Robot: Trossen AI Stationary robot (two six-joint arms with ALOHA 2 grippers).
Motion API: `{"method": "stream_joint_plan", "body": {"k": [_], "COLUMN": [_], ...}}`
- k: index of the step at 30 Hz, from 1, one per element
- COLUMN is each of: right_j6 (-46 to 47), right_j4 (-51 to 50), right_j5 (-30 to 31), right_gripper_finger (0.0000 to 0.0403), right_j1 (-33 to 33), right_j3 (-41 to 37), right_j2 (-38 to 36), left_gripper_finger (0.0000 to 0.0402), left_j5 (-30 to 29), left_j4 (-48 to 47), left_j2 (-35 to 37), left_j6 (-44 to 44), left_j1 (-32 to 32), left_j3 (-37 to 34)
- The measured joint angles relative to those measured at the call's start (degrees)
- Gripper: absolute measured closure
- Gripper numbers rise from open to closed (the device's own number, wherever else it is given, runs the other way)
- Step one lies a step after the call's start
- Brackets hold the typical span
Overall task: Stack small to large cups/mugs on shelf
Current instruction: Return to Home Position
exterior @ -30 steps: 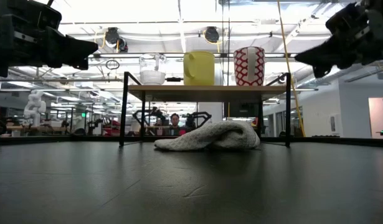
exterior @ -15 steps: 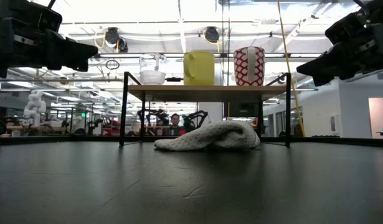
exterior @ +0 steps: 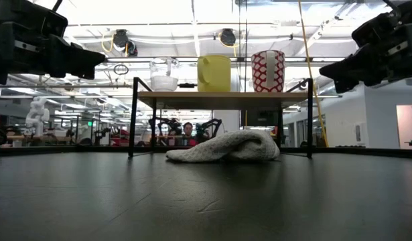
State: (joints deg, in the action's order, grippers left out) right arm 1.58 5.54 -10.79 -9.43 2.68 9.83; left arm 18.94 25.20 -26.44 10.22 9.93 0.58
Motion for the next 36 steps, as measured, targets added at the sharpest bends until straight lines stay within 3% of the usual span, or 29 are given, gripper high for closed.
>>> {"method": "stream_joint_plan", "body": {"k": [36], "right_j6": [3.09], "right_j4": [-3.19], "right_j5": [0.02], "right_gripper_finger": [0.0403], "right_j1": [2.2], "right_j3": [-0.22], "right_j2": [0.04], "left_gripper_finger": [0.0371], "left_j5": [2.05], "left_j4": [-1.1], "left_j2": [-0.07], "left_j6": [-4.0], "left_j1": [0.0], "left_j3": [0.0]}}
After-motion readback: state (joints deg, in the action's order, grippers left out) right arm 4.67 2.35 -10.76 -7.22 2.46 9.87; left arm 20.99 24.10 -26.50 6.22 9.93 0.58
